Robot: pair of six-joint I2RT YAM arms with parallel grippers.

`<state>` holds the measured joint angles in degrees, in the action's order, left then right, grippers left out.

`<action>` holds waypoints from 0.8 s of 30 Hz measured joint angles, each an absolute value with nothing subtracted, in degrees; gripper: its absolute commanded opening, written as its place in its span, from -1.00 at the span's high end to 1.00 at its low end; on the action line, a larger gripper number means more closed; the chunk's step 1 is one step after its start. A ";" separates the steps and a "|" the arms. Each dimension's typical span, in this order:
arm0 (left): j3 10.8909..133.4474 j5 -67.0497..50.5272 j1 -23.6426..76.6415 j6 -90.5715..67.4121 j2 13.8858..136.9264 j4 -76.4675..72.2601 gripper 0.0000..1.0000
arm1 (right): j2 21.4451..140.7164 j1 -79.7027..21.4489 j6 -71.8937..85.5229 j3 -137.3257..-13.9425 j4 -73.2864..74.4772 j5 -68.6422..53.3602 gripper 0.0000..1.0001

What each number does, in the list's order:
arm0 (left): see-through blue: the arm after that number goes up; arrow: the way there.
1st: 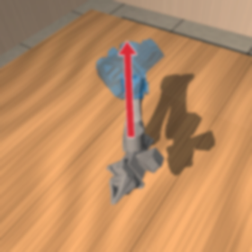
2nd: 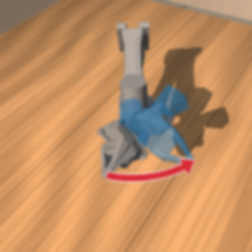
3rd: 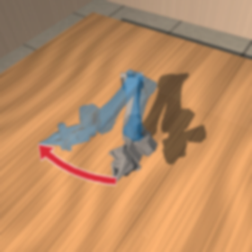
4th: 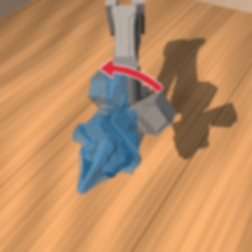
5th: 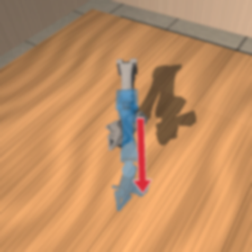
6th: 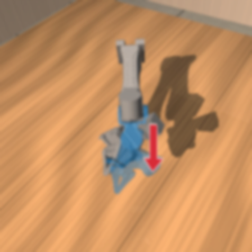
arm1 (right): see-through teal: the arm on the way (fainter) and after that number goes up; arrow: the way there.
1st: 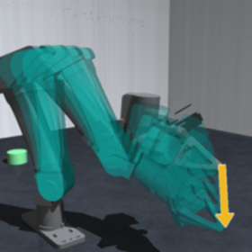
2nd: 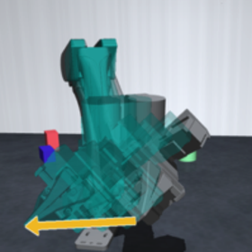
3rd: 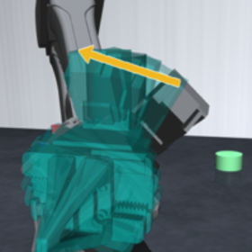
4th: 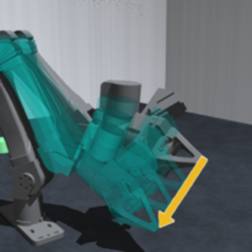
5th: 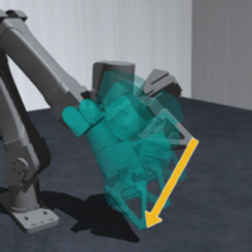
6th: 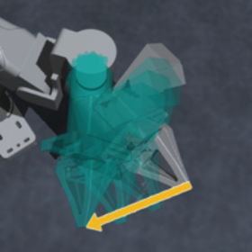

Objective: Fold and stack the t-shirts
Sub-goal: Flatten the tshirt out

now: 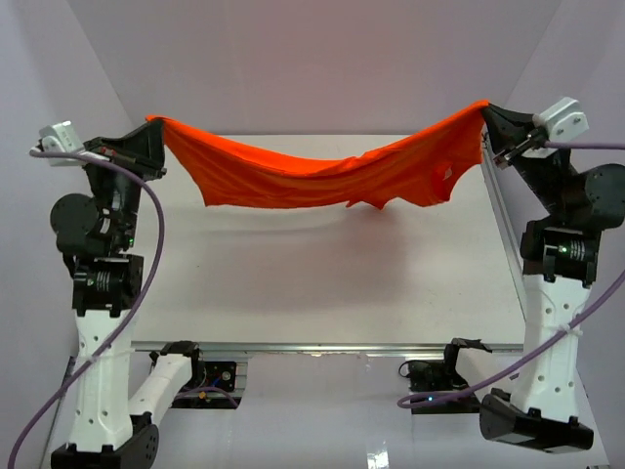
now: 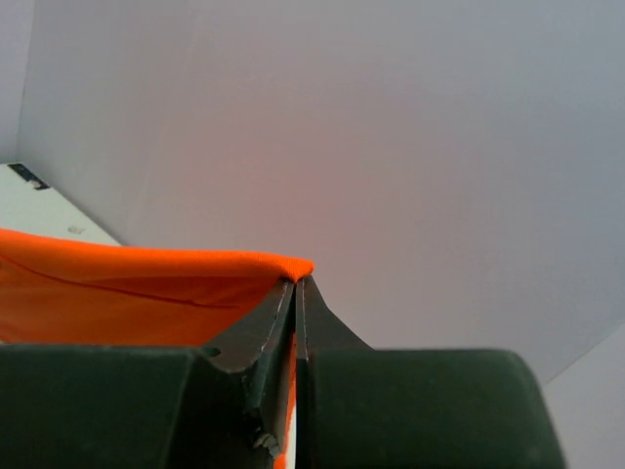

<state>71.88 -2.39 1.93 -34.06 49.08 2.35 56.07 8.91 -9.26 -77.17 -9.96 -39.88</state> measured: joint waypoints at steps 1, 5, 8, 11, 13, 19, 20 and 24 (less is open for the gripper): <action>72.93 -2.37 1.93 -34.09 47.97 3.79 0.85 | 54.98 8.93 -9.61 -78.00 -9.39 -39.44 0.88; 78.83 -2.11 1.91 -34.02 44.69 9.30 0.85 | 52.16 8.97 -11.00 -83.00 -7.88 -37.65 0.87; 82.74 -1.89 1.93 -33.89 42.78 11.64 0.85 | 51.64 8.99 -11.18 -87.48 -7.44 -36.75 0.87; 84.82 -1.23 1.91 -33.69 41.32 12.67 0.85 | 50.76 8.99 -11.16 -89.27 -7.75 -36.60 0.87; 84.90 -0.34 1.91 -33.54 40.86 13.28 0.85 | 50.43 8.99 -11.09 -88.71 -7.86 -36.80 0.87; 78.65 0.93 1.91 -33.71 42.19 12.40 0.85 | 50.61 8.99 -10.31 -77.01 -9.30 -38.87 0.87; 76.69 0.97 1.91 -33.91 42.74 11.97 0.85 | 51.09 8.99 -10.02 -74.48 -9.56 -39.13 0.87; 66.65 1.26 1.87 -34.70 47.09 8.23 0.85 | 55.24 8.88 -8.95 -62.94 -13.34 -40.10 0.87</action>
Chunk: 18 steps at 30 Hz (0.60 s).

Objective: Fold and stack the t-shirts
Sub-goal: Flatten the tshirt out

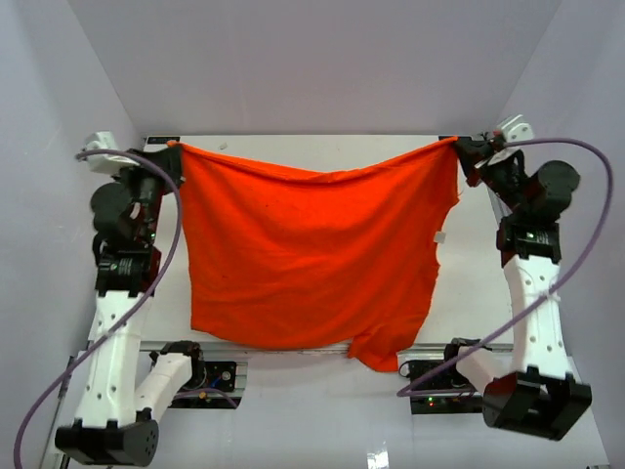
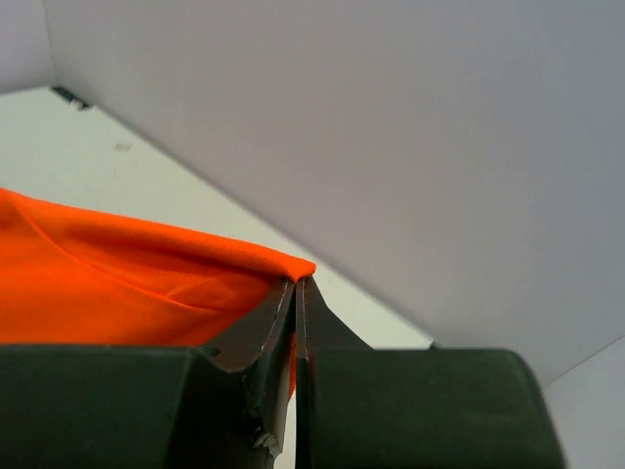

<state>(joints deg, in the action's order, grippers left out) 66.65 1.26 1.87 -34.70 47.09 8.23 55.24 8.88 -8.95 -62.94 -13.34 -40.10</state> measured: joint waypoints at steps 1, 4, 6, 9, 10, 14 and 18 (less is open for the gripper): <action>62.96 1.26 1.87 -34.98 48.84 5.96 0.85 | 57.30 8.47 -8.95 -60.75 -14.31 -40.25 0.87; 54.83 1.06 1.87 -35.97 55.83 0.99 0.85 | 64.95 7.07 -9.15 -55.13 -17.76 -39.66 0.87; 50.17 0.95 1.87 -36.56 62.52 -2.76 0.85 | 71.42 5.78 -9.37 -53.10 -19.46 -39.09 0.87; 47.13 1.17 1.87 -37.43 73.19 -6.17 0.85 | 81.06 4.19 -10.09 -52.84 -22.35 -37.82 0.87; 47.13 1.23 1.87 -37.54 76.53 -7.33 0.85 | 83.74 3.75 -10.44 -53.06 -23.20 -37.47 0.87; 48.77 2.02 1.85 -37.21 88.64 -12.53 0.85 | 95.59 2.79 -11.51 -57.14 -24.51 -36.05 0.87; 54.41 2.85 1.83 -35.94 96.77 -15.33 0.85 | 105.93 2.76 -12.43 -65.19 -25.41 -34.72 0.87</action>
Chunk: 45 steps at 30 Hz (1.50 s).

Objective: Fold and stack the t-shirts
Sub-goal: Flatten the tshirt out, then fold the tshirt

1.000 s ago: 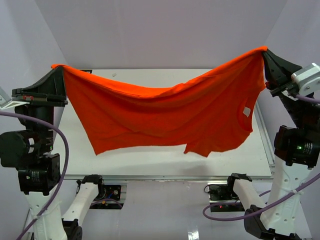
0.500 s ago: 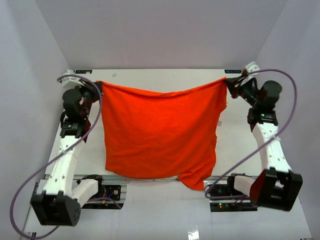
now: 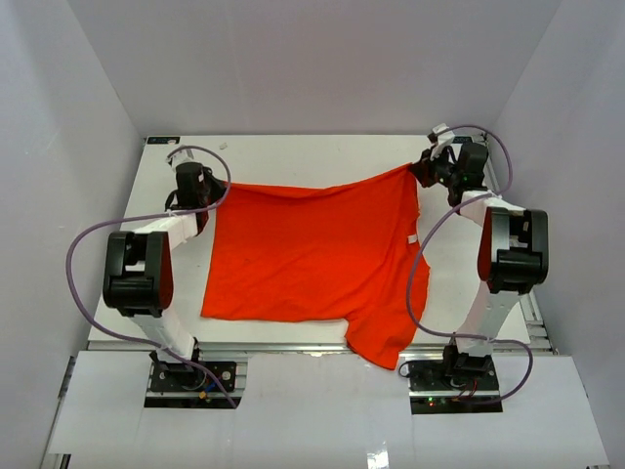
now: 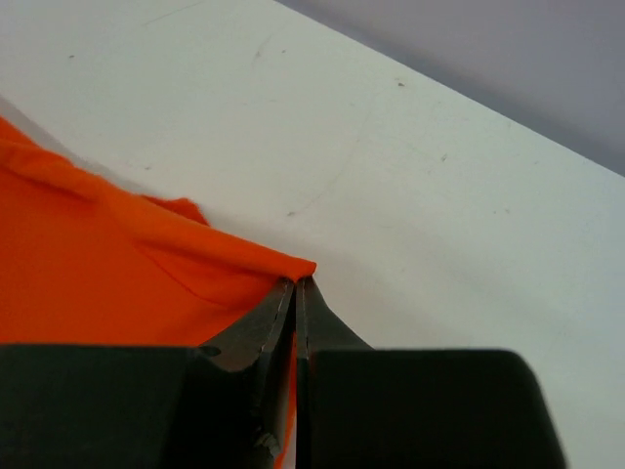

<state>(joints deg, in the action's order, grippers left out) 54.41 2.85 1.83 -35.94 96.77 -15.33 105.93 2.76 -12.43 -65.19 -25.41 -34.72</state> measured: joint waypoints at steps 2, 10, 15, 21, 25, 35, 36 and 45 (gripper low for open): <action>58.11 3.09 1.78 -35.29 100.20 -17.10 0.85 | 110.34 2.70 -12.58 -70.00 -25.12 -34.52 0.87; 68.27 3.46 0.97 -34.00 111.39 -20.56 0.85 | 123.07 2.11 -12.53 -86.06 -22.90 -33.71 0.87; 72.95 2.83 0.40 -33.76 117.21 -20.97 0.85 | 127.37 1.96 -12.49 -92.25 -21.08 -32.77 0.87; 78.41 1.32 -1.45 -33.45 122.26 -20.99 0.85 | 129.12 1.85 -12.47 -95.39 -19.46 -32.32 0.87; 79.61 0.58 -2.26 -33.45 122.63 -21.04 0.85 | 129.12 1.80 -12.43 -95.59 -19.46 -32.36 0.87; 80.20 -1.17 -2.55 -33.43 122.63 -21.06 0.85 | 127.83 1.83 -12.08 -92.07 -19.92 -33.56 0.87; 80.20 -1.45 -2.57 -33.45 122.63 -21.04 0.85 | 127.59 1.83 -12.05 -91.77 -19.88 -33.74 0.87; 79.96 -2.87 -2.79 -33.39 122.48 -21.17 0.85 | 122.52 1.89 -11.94 -87.68 -20.88 -35.51 0.87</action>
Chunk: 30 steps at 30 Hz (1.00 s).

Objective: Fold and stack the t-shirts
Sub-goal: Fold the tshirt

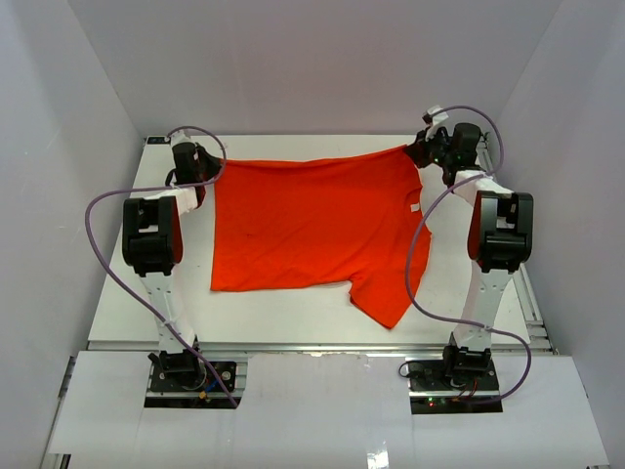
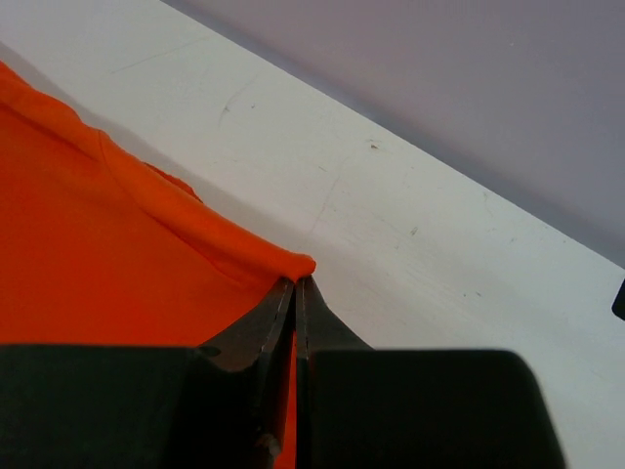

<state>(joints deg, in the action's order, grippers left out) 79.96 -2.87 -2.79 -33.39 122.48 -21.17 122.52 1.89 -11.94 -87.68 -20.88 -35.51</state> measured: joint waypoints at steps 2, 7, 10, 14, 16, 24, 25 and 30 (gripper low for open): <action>79.35 -3.09 -2.90 -33.30 122.23 -21.26 0.85 | 121.19 1.89 -11.94 -86.61 -21.26 -35.90 0.87; 77.56 -3.53 -3.05 -33.15 121.75 -21.30 0.85 | 118.56 1.91 -11.97 -83.77 -21.87 -36.49 0.87; 76.29 -3.81 -3.20 -32.97 120.95 -21.17 0.85 | 117.69 2.02 -11.99 -82.11 -22.15 -36.75 0.87; 75.18 -4.12 -3.44 -32.95 119.68 -21.08 0.85 | 116.62 2.33 -11.99 -79.90 -22.48 -37.36 0.87; 74.83 -4.34 -3.53 -32.93 119.13 -21.12 0.84 | 116.14 2.44 -11.99 -79.07 -22.50 -37.65 0.87; 73.71 -5.65 -3.66 -32.95 116.11 -21.06 0.85 | 113.25 2.57 -11.57 -76.03 -22.92 -38.24 0.87; 73.43 -5.74 -3.66 -32.95 115.59 -21.08 0.85 | 112.97 2.57 -11.46 -75.85 -22.94 -38.39 0.87; 71.70 -6.37 -3.70 -32.82 113.30 -21.47 0.85 | 111.79 2.63 -10.94 -74.32 -23.51 -39.24 0.88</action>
